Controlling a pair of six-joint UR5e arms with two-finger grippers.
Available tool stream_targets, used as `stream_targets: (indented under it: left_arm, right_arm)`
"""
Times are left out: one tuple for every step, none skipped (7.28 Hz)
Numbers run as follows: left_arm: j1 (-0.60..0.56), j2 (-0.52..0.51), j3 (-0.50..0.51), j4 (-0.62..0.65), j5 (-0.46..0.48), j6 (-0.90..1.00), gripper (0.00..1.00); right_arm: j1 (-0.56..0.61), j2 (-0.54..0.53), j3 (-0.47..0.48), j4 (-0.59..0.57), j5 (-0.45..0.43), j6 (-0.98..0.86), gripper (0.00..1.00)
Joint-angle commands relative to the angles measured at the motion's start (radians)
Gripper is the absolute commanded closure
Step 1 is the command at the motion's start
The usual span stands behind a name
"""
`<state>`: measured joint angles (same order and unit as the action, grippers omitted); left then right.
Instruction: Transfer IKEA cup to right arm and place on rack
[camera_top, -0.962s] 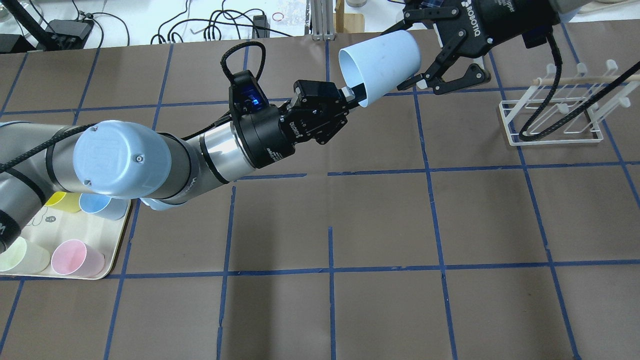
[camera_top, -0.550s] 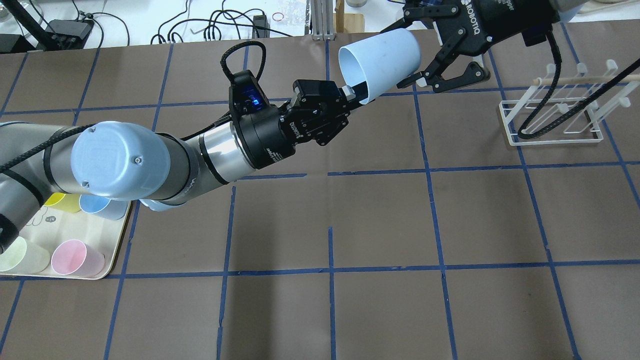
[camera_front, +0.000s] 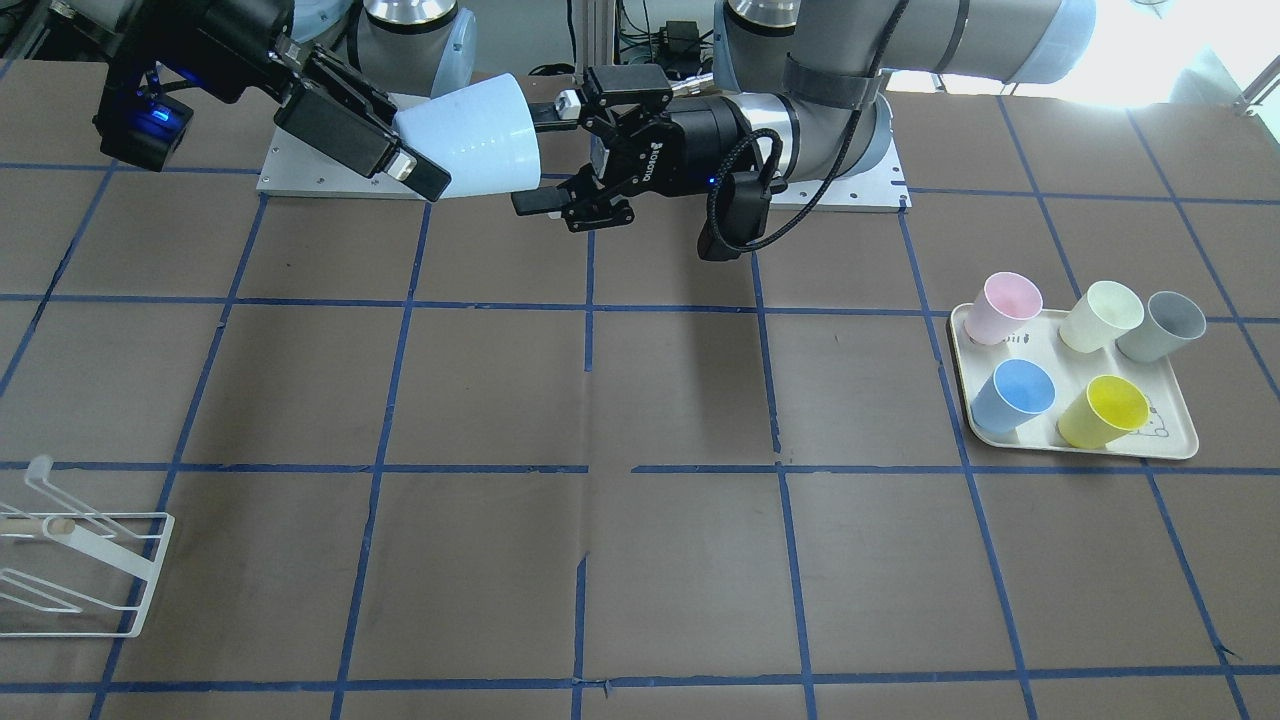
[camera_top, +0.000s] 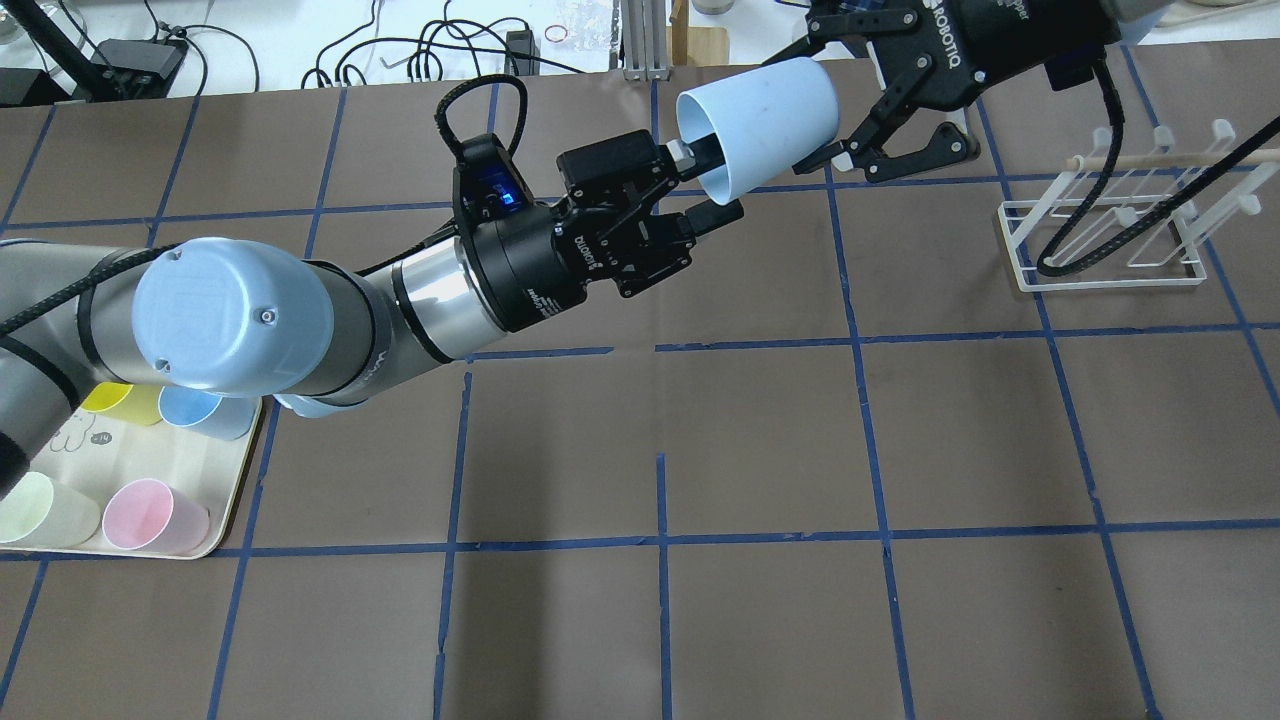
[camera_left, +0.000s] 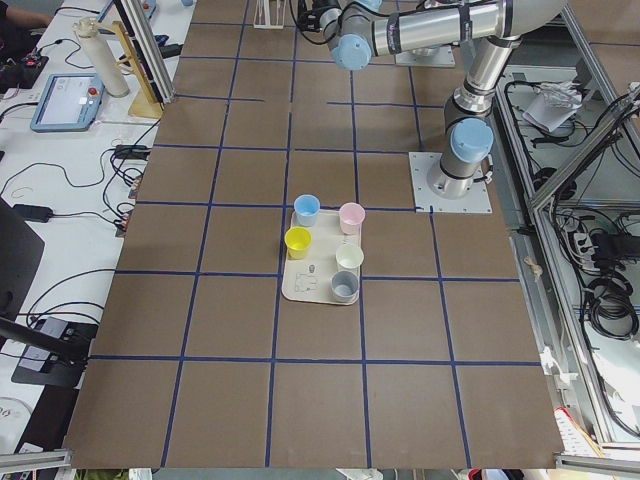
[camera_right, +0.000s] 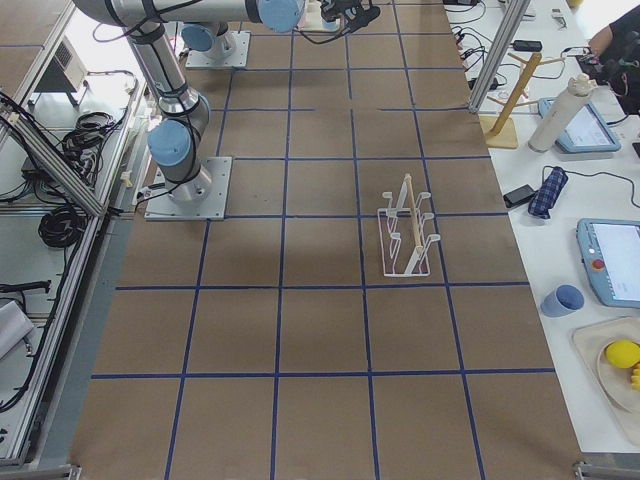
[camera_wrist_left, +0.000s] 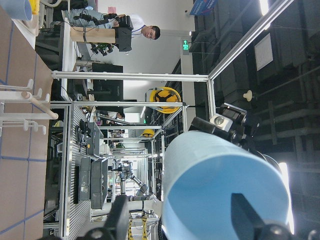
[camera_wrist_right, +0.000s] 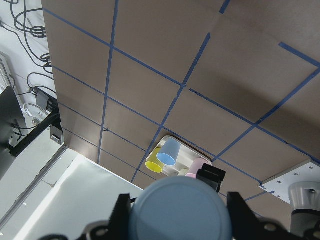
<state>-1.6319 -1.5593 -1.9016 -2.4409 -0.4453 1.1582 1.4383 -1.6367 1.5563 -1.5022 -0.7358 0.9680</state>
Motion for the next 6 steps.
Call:
stream_targets:
  left_arm:
    - [0.241,0.01,0.007,0.008,0.337,-0.116,0.0]
    - [0.358,0.005,0.012,0.008,0.505,-0.144,0.0]
    - [0.427,-0.002,0.022,0.02,0.643,-0.144,0.0]
    - [0.484,-0.01,0.024,0.086,0.777,-0.176,0.0]
    - [0.509,-0.021,0.035,0.165,0.848,-0.274,0.0]
    - [0.508,-0.033,0.036,0.383,0.934,-0.483,0.0]
  right_arm:
    - [-0.009,0.0,-0.004,-0.041,-0.017,-0.003,0.72]
    - [-0.01,-0.002,-0.004,-0.093,-0.084,-0.003,0.74]
    - [-0.009,-0.002,-0.002,-0.148,-0.191,-0.003,0.75]
    - [-0.009,-0.002,-0.005,-0.164,-0.261,-0.017,0.77]
    - [-0.006,-0.002,0.004,-0.217,-0.378,-0.091,0.78]
    - [-0.004,-0.002,0.005,-0.22,-0.461,-0.176,0.79]
